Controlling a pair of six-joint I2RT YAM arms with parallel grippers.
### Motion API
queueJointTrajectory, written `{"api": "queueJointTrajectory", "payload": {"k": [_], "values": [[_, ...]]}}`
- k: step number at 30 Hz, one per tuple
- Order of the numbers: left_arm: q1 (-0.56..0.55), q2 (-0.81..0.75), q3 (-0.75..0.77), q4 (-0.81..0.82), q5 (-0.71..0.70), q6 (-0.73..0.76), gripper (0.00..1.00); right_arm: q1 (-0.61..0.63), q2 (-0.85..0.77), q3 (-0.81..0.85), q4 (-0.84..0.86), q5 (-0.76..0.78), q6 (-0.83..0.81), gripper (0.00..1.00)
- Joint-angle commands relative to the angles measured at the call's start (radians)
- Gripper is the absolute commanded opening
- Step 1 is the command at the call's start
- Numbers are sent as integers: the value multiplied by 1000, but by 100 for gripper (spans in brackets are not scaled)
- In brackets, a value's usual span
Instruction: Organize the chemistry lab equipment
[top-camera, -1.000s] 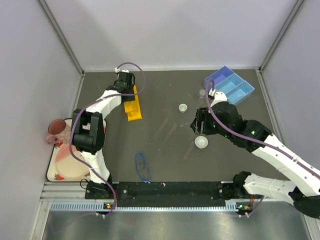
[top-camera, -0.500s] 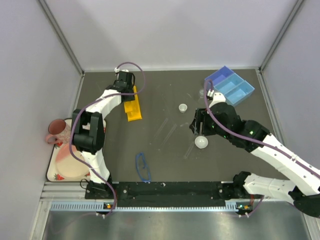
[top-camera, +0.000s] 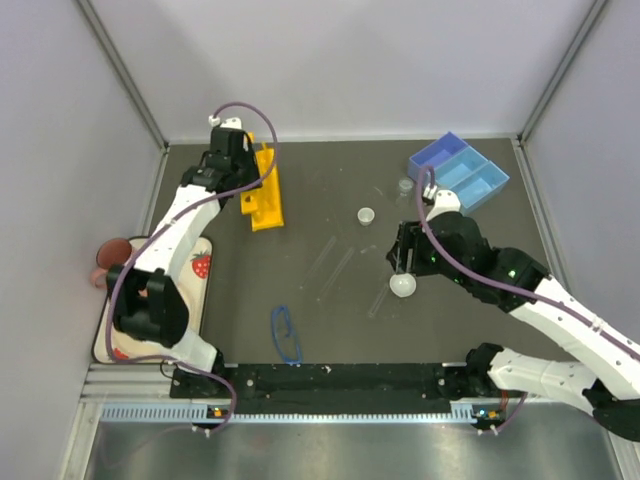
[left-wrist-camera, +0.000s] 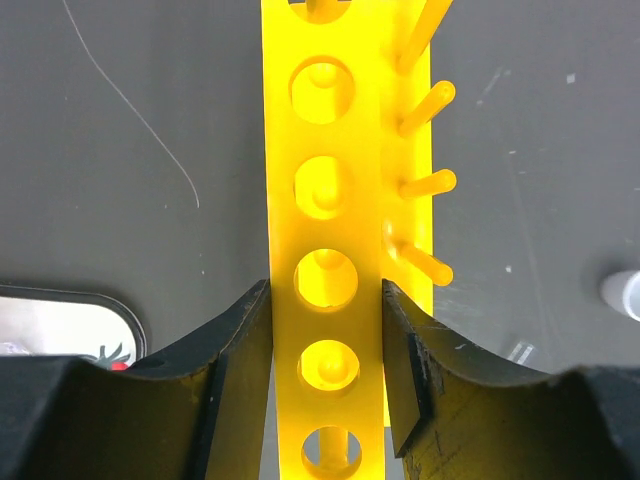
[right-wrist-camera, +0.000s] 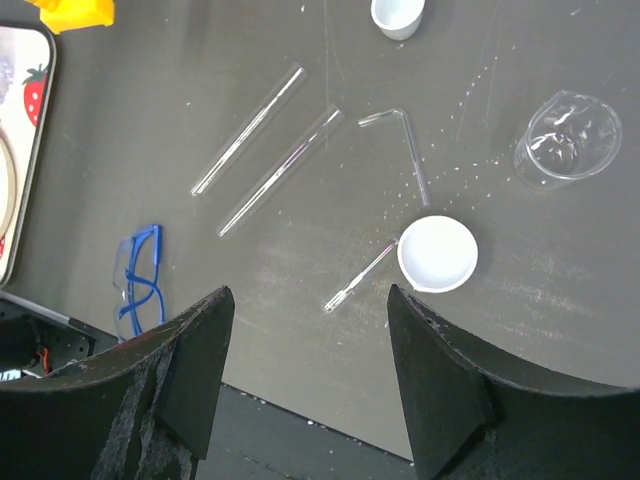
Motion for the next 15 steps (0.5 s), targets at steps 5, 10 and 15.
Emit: {"api": "queueJointTrajectory", "payload": {"k": [5, 10, 15], "values": [[-175, -184, -1, -27, 49, 3, 1, 15, -89, 89, -155, 158, -4, 64], [-373, -221, 61, -64, 16, -14, 2, 6, -133, 171, -272, 310, 7, 65], [-567, -201, 147, -87, -14, -32, 2, -125, -162, 242, -365, 366, 10, 65]]}}
